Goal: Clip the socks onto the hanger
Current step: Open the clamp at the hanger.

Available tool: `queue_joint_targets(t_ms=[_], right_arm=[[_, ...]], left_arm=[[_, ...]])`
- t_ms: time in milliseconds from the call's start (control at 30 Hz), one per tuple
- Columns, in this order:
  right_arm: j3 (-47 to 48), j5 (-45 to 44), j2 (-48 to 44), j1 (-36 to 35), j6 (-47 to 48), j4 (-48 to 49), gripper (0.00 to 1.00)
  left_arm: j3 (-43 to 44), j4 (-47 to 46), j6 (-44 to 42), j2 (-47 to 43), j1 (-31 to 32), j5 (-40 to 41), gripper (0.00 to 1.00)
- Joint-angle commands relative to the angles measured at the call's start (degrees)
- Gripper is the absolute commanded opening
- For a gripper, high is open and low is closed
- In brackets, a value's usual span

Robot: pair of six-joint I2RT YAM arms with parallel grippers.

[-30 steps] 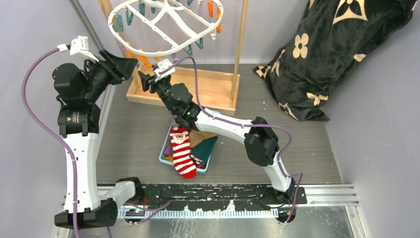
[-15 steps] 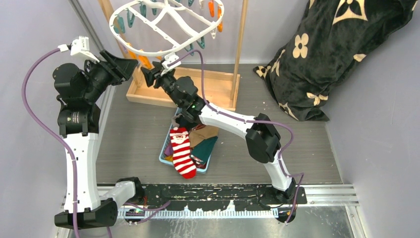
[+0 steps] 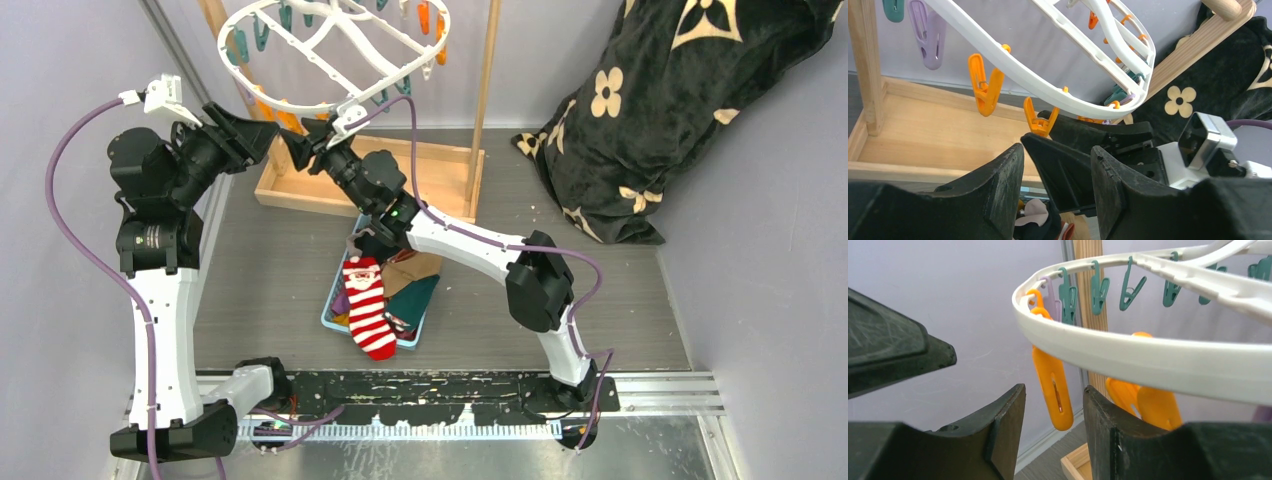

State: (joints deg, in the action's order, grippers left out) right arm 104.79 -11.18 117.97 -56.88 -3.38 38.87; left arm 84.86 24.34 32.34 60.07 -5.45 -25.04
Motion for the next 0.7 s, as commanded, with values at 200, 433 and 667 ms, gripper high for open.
queue_joint_targets(t_ms=[200, 433, 667], right_arm=[[3.08, 1.05, -3.98, -0.19, 0.23, 2.36, 0.41], [3.76, 1.77, -3.16, -0.24, 0.30, 1.21, 0.45], [4.20, 1.93, -2.96, -0.12, 0.63, 0.16, 0.40]], left_arm=[[2.33, -0.37, -1.06, -0.30, -0.30, 0.21, 0.52], [2.74, -0.37, -0.49, -0.39, -0.19, -0.14, 0.52], [2.52, -0.57, -0.21, -0.55, -0.08, -0.05, 0.52]])
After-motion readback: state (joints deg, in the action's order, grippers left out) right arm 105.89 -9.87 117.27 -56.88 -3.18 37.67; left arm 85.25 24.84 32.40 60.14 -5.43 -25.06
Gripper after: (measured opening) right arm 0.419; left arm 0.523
